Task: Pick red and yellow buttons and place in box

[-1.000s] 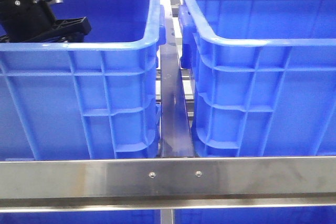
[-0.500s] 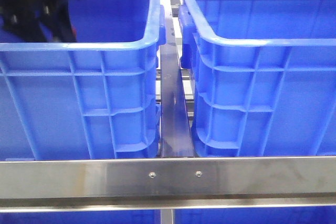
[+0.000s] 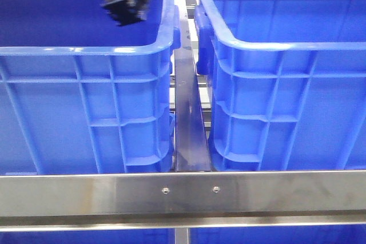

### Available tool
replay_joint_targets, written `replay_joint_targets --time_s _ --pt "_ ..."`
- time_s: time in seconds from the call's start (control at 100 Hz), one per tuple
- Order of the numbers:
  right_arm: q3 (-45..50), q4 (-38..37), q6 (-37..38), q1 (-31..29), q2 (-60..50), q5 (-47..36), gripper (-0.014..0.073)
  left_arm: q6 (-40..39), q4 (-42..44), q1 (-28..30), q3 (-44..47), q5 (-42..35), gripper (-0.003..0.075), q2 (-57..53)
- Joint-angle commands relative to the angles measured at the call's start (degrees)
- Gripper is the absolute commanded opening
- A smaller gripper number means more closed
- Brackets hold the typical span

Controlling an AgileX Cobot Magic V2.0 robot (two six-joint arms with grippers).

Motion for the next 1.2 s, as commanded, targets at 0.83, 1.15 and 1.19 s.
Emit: replay_joint_targets --time_s 0.83,1.15,1.19 --pt "-15.76 0.71 27.79 -0.05 4.71 35.51 0.0535 -0.03 -1.51 -8.06 -1.5 -6.73 0.0021 -2.57" --pt "-24.61 0.71 31.53 6.22 15.18 44.89 0.0535 -0.03 -1.51 -8.06 -1.5 -6.73 0.0021 -2.57" --pt "-25.19 0.71 31.89 6.89 15.99 44.63 0.0535 -0.03 -1.51 -8.06 -1.5 -6.73 0.0021 -2.57"
